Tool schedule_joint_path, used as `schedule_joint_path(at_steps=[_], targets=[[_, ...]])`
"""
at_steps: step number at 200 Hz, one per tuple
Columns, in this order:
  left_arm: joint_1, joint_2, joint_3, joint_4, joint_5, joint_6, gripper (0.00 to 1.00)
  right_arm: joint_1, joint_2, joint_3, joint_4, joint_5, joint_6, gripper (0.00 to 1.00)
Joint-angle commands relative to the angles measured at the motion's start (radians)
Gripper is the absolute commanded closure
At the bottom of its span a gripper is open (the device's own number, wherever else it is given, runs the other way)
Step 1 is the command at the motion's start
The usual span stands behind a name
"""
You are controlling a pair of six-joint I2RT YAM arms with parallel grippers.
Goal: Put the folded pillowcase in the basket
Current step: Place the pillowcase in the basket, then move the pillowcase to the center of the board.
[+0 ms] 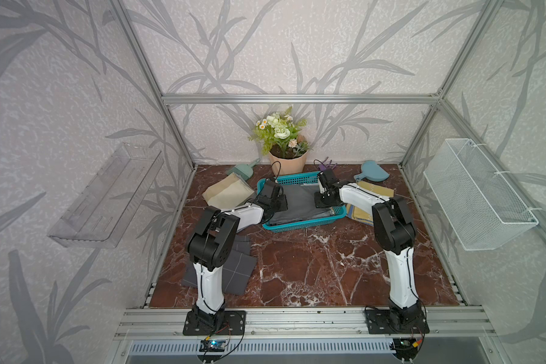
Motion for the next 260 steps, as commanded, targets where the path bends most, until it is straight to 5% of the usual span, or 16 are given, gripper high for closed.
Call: schedule_joint_path(at_steps=[1,55,84,117,138,161,204,260], targets=[[0.013,0.048,0.005,-0.008,0.005,0.018,1.00,-0.040,-0.024,-0.065,-0.077,0.056,0.020,1.00],[0.014,0.107,0.076,-0.022,0.009,0.038,1.00,-0.047,-0.094,-0.151,-0.045,0.053,0.044,1.00],[0.014,0.095,0.097,-0.029,0.011,0.054,0.99,-0.047,-0.169,-0.169,-0.019,0.045,0.040,0.65],[0.014,0.026,0.109,-0.035,0.010,0.065,0.63,-0.048,-0.306,-0.181,0.004,0.056,0.031,0.24],[0.014,-0.022,0.129,-0.070,0.011,0.076,0.45,-0.047,-0.396,-0.206,0.017,0.076,0.031,0.21],[0.013,-0.087,0.125,-0.090,0.016,0.079,0.32,-0.048,-0.514,-0.283,0.044,0.128,0.034,0.05],[0.009,-0.214,0.068,-0.110,0.034,0.074,0.17,-0.122,-0.616,-0.432,-0.007,0.213,0.073,0.00],[-0.001,-0.370,-0.080,-0.103,0.061,0.034,0.14,-0.243,-0.560,-0.543,-0.001,0.195,0.085,0.00]])
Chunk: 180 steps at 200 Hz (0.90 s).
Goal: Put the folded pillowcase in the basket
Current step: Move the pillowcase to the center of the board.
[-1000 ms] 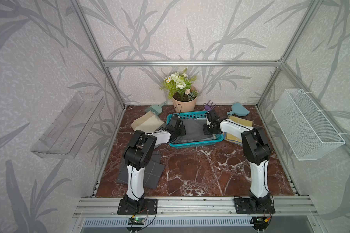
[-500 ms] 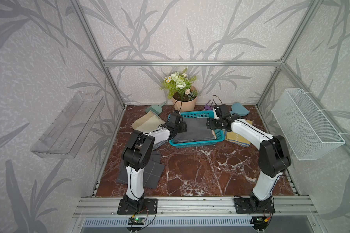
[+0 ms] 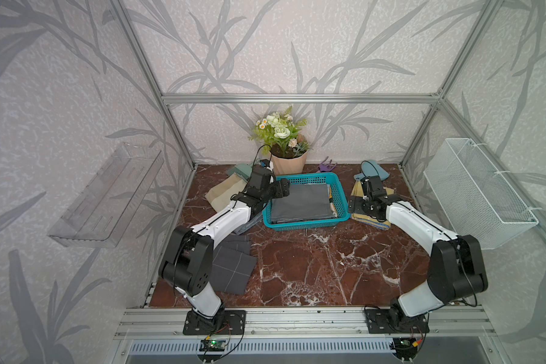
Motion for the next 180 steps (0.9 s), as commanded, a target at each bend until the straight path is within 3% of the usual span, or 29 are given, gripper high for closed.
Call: schedule_joint_path(at_steps=[1,25,41,76,83,104,111,143,180], targets=[[-0.008,-0.055,-0.070,-0.016,0.019,-0.024,0.14,-0.039,0.045,-0.013,-0.006,0.004,0.013,0.00],[-0.024,-0.111,-0.144,-0.007,0.011,-0.039,0.14,-0.079,0.123,0.025,-0.010,-0.046,0.003,0.01],[-0.034,-0.140,-0.189,0.001,0.004,-0.051,0.14,-0.092,0.180,0.055,-0.013,-0.095,-0.012,0.10],[-0.045,-0.169,-0.253,0.007,-0.005,-0.072,0.14,-0.092,0.263,0.104,-0.025,-0.120,-0.025,0.20],[-0.047,-0.173,-0.264,0.009,-0.006,-0.075,0.14,-0.092,0.278,0.111,-0.029,-0.123,-0.029,0.26],[-0.051,-0.185,-0.282,0.005,-0.012,-0.078,0.13,-0.092,0.302,0.120,-0.061,-0.123,-0.023,0.63],[-0.052,-0.190,-0.285,0.001,-0.015,-0.077,0.13,-0.092,0.304,0.117,-0.071,-0.125,-0.019,0.71],[-0.052,-0.207,-0.285,-0.020,-0.035,-0.062,0.13,-0.095,0.329,0.095,-0.123,-0.167,-0.005,0.81],[-0.052,-0.225,-0.284,-0.040,-0.046,-0.050,0.13,-0.095,0.320,0.032,-0.162,-0.198,0.028,1.00]])
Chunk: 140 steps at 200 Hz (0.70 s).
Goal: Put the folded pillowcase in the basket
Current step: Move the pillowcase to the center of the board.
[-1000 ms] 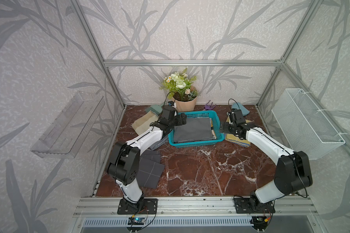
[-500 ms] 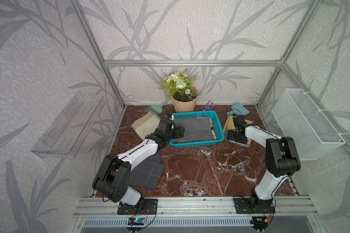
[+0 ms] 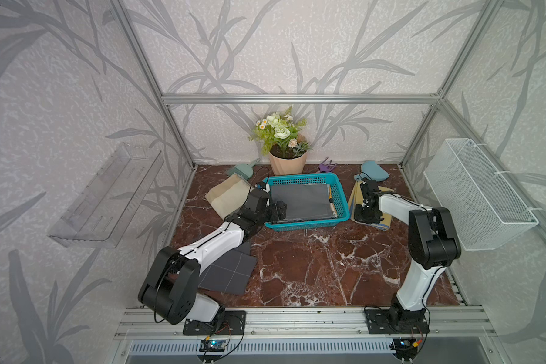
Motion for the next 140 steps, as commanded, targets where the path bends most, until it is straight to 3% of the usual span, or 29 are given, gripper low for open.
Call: schedule_joint_path(at_steps=[1,88,140], targets=[[-0.004,-0.034,-0.006,-0.023,-0.023,0.015,0.13,-0.001,0.014,-0.066,-0.103,-0.047,0.033,1.00],[-0.004,-0.084,-0.032,-0.026,-0.039,0.015,0.12,0.023,-0.170,-0.300,-0.126,-0.154,0.109,1.00],[-0.004,-0.101,-0.049,-0.029,-0.046,0.017,0.12,0.161,-0.471,-0.468,-0.186,-0.172,0.266,1.00]])
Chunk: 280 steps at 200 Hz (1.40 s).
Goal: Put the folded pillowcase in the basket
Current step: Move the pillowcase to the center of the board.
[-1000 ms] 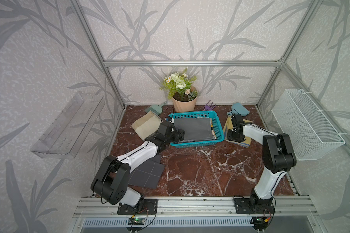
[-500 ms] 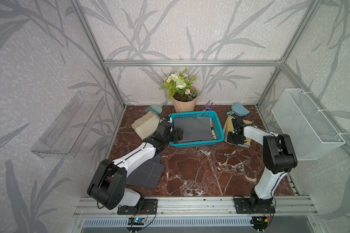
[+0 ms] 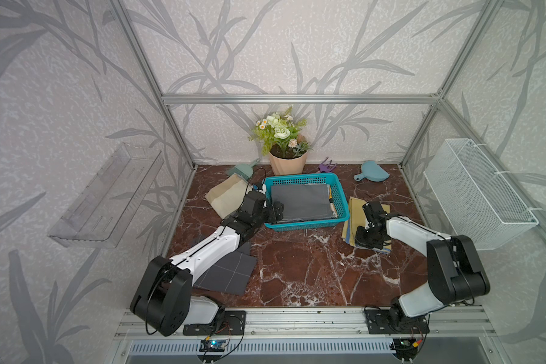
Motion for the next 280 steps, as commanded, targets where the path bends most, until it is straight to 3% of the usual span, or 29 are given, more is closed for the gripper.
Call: schedule_joint_path(at_steps=[1,39,67,109,184,199,217,233,249,280], targets=[[-0.004,-0.029,-0.014,-0.010,-0.015,0.009,0.12,0.074,-0.102,-0.069,-0.116,-0.032,0.106,1.00],[-0.004,-0.059,-0.013,-0.024,-0.031,0.012,0.12,0.308,-0.248,-0.156,-0.114,-0.013,0.274,1.00],[-0.004,-0.071,-0.018,-0.034,-0.045,0.014,0.11,0.501,-0.269,-0.176,-0.045,0.014,0.397,1.00],[-0.004,-0.087,-0.023,-0.041,-0.046,0.005,0.11,0.607,-0.126,-0.099,0.057,0.010,0.422,1.00],[-0.004,-0.187,-0.064,-0.091,-0.100,-0.001,0.07,0.755,0.193,0.226,0.140,-0.014,0.353,1.00],[-0.004,-0.214,-0.077,-0.098,-0.107,-0.011,0.07,0.763,0.265,0.284,0.167,-0.037,0.349,0.82],[-0.004,-0.237,-0.095,-0.110,-0.110,-0.025,0.06,0.778,0.312,0.347,0.203,-0.047,0.328,0.74],[-0.004,-0.255,-0.120,-0.112,-0.101,-0.036,0.06,0.795,0.334,0.410,0.179,-0.026,0.288,0.38],[-0.004,-0.272,-0.145,-0.118,-0.094,-0.048,0.05,0.803,0.314,0.441,0.149,-0.007,0.251,0.16],[-0.015,-0.320,-0.186,-0.146,-0.095,-0.100,0.05,0.791,0.142,0.403,0.061,0.071,0.158,0.05]])
